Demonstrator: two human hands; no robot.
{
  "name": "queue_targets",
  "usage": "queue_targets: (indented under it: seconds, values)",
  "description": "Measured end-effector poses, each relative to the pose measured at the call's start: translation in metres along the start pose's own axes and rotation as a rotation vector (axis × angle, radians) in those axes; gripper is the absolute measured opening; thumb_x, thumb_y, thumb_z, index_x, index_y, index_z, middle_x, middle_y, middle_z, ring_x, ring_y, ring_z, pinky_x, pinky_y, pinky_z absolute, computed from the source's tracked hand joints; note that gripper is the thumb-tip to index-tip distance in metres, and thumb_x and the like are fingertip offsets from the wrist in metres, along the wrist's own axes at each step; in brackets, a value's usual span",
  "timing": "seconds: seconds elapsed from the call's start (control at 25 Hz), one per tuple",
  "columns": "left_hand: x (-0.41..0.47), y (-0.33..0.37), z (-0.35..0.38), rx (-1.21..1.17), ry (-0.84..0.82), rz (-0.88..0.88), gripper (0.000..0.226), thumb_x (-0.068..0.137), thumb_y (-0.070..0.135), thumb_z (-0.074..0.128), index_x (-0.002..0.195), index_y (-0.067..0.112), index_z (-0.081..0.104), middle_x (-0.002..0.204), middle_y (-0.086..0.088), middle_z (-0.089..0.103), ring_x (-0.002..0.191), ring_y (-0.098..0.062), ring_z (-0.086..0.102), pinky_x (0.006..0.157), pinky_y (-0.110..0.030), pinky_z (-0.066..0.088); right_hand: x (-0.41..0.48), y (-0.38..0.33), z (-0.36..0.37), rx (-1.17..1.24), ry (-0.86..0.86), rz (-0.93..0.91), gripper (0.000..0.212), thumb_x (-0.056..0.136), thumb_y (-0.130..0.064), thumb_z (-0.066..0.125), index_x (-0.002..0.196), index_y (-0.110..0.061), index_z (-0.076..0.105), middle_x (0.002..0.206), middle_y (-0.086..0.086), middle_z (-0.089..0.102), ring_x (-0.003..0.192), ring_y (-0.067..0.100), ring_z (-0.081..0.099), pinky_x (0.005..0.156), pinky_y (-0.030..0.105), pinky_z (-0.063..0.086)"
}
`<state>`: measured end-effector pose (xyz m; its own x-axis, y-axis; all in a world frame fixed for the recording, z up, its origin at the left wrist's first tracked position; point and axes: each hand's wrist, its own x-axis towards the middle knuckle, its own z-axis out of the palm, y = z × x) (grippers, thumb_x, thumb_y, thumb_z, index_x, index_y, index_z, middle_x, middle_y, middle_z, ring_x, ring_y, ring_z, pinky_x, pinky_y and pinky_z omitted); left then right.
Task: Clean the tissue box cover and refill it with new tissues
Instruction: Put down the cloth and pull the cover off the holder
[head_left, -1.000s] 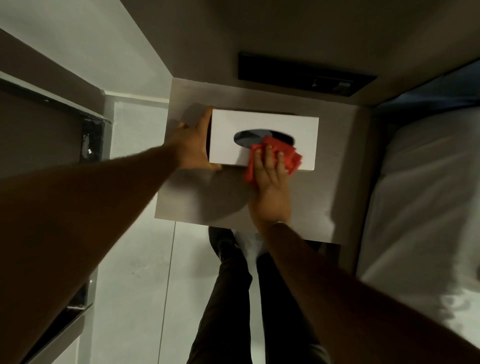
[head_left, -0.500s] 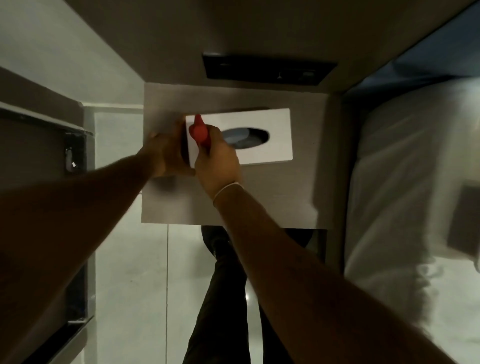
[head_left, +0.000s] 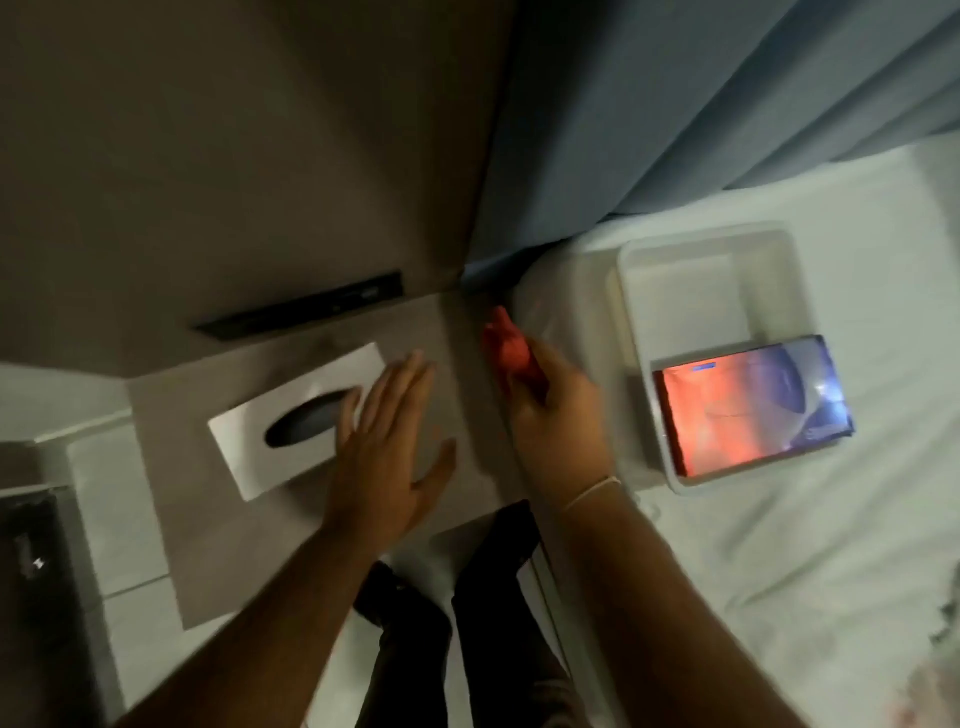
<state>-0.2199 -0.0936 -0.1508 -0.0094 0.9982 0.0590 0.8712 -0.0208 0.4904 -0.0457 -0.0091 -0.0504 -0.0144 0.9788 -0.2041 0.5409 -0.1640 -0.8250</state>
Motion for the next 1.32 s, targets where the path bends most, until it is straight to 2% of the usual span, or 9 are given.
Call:
queue_targets:
  seconds: [0.12,0.24,0.36,0.44,0.56,0.88,1.0,1.16,1.32]
  values:
    - [0.073,0.097,0.016,-0.053,0.016,0.053,0.072,0.105,0.054,0.046,0.167,0.023,0.029,0.178,0.003,0.020,0.163,-0.016,0.019,0.130,-0.052,0.013,0.024,0.008,-0.076,0.061,0.113,-0.011,0.035,0.104,-0.010,0.067,0.138,-0.015,0.071,0.126,0.002,0.079,0.118,0.016,0.073,0.103,0.045,0.057]
    - [0.120,0.150,0.027,0.002,-0.015,0.089,0.070,0.109,0.056,0.032,0.169,0.021,0.024,0.178,0.000,0.018,0.164,-0.018,0.014,0.131,-0.054,0.011,0.055,0.022,-0.131,0.116,0.163,0.019,0.027,0.109,-0.025,0.064,0.133,-0.016,0.074,0.110,0.013,0.081,0.105,0.033,0.078,0.094,0.055,0.060]
    - [0.140,0.177,0.039,0.043,-0.033,0.146,0.071,0.105,0.049,0.036,0.169,0.020,0.025,0.178,-0.001,0.021,0.164,-0.019,0.017,0.130,-0.053,0.011,0.086,0.045,-0.178,0.060,0.115,-0.012,0.025,0.108,-0.022,0.065,0.130,-0.018,0.076,0.107,0.023,0.079,0.101,0.042,0.077,0.092,0.056,0.062]
    - [0.146,0.190,0.054,0.031,-0.052,0.161,0.070,0.104,0.046,0.038,0.169,0.019,0.027,0.177,-0.002,0.023,0.163,-0.019,0.019,0.130,-0.052,0.010,0.107,0.071,-0.202,-0.174,0.165,-0.082,0.031,0.103,-0.008,0.067,0.132,-0.015,0.075,0.118,0.020,0.078,0.111,0.036,0.074,0.101,0.051,0.057]
    - [0.142,0.182,0.057,0.030,-0.045,0.131,0.068,0.106,0.044,0.037,0.168,0.019,0.027,0.177,-0.002,0.023,0.163,-0.019,0.020,0.130,-0.053,0.010,0.123,0.089,-0.199,-0.487,0.185,-0.144,0.044,0.098,0.002,0.068,0.137,-0.016,0.073,0.143,0.010,0.068,0.136,0.036,0.056,0.114,0.046,0.046]
    - [0.100,0.144,0.072,0.010,-0.086,-0.020,0.065,0.108,0.038,0.040,0.169,0.019,0.026,0.177,0.000,0.023,0.162,-0.017,0.023,0.129,-0.056,0.012,0.141,0.102,-0.190,-0.663,-0.152,0.173,0.062,0.081,-0.007,0.075,0.130,-0.045,0.074,0.137,0.004,0.073,0.121,0.035,0.068,0.109,0.038,0.049]
    - [0.080,0.115,0.071,0.041,-0.115,-0.118,0.064,0.109,0.040,0.037,0.169,0.019,0.026,0.177,0.000,0.023,0.161,-0.018,0.025,0.129,-0.054,0.010,0.151,0.092,-0.187,-0.708,-0.252,0.273,0.057,0.085,-0.010,0.071,0.129,-0.046,0.074,0.135,0.003,0.073,0.118,0.034,0.068,0.109,0.042,0.051]
    - [0.051,0.077,0.065,0.087,-0.165,-0.257,0.066,0.109,0.046,0.031,0.170,0.022,0.021,0.177,0.000,0.021,0.162,-0.019,0.022,0.130,-0.054,0.011,0.146,0.093,-0.178,-0.661,-0.155,0.312,0.023,0.092,-0.027,0.074,0.113,-0.032,0.082,0.123,0.009,0.077,0.113,0.037,0.068,0.103,0.042,0.050]
    - [0.021,0.031,0.053,0.079,-0.150,-0.514,0.067,0.111,0.049,0.032,0.170,0.024,0.015,0.178,0.000,0.017,0.164,-0.021,0.017,0.131,-0.053,0.009,0.140,0.085,-0.162,-0.710,-0.077,0.277,0.026,0.089,-0.023,0.079,0.114,-0.028,0.082,0.123,0.014,0.076,0.114,0.043,0.067,0.106,0.049,0.050]
